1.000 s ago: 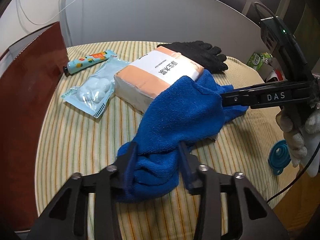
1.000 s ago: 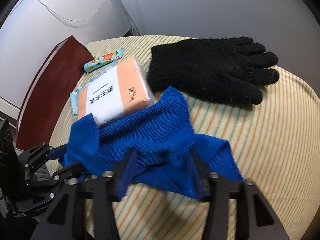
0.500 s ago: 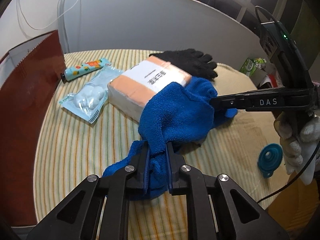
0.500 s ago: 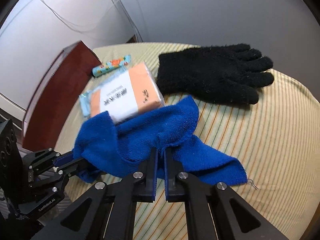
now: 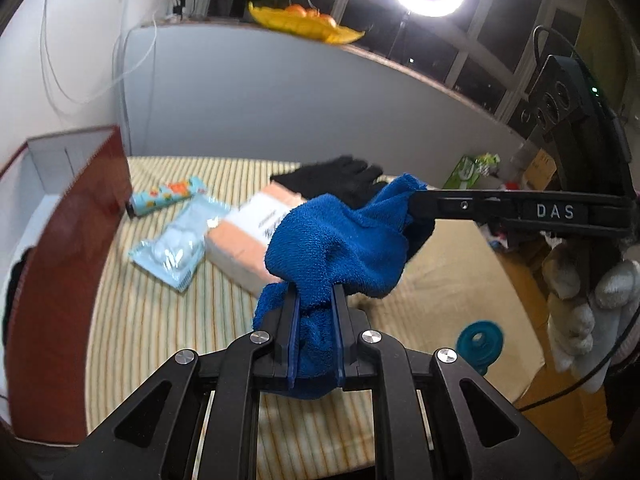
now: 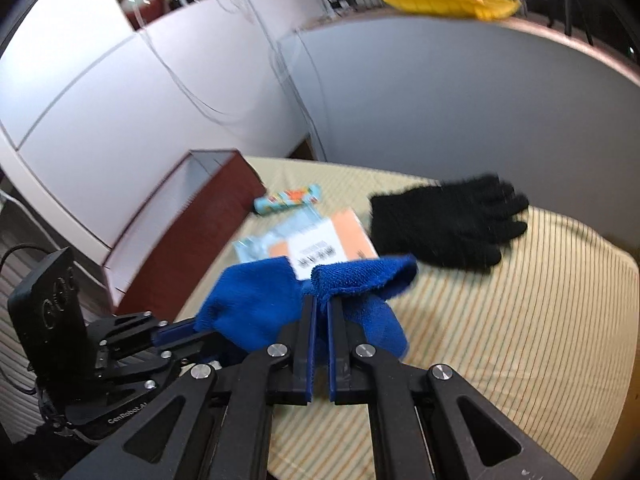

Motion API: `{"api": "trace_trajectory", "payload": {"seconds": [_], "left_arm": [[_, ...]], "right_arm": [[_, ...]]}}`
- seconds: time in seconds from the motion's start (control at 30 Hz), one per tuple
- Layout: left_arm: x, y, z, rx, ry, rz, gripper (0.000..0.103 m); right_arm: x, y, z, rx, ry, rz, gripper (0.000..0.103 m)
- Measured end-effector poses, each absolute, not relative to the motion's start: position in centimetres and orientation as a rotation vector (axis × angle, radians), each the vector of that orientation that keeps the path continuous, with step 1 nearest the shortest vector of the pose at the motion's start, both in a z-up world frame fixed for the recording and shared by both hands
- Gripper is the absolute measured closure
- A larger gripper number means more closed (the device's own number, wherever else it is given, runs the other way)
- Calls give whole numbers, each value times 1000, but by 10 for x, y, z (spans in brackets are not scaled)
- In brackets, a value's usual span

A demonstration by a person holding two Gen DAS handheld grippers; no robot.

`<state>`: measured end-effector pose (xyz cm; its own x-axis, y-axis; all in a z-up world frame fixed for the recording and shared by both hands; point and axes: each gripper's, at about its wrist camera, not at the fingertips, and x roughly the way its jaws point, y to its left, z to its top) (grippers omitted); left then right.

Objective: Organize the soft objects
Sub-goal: 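Pinch the blue microfiber towel with the left gripper and lift, then carry the blue towel with the left gripper into the shoebox and release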

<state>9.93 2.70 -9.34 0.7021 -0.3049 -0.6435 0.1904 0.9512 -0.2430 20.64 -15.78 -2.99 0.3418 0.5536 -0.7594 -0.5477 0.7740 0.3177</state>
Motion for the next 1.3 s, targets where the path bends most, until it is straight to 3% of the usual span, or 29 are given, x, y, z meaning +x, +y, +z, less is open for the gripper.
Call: {"api": "trace_trajectory", "payload": {"seconds": [0.53,1.3], "left_arm": [[72,63,-35,-190,591,-239,91],[68,186,11,-198,443,62,91]], "right_arm": [[179,-89,22,-11,889,874,99],[188,89,60,-92,804,1077,98]]}}
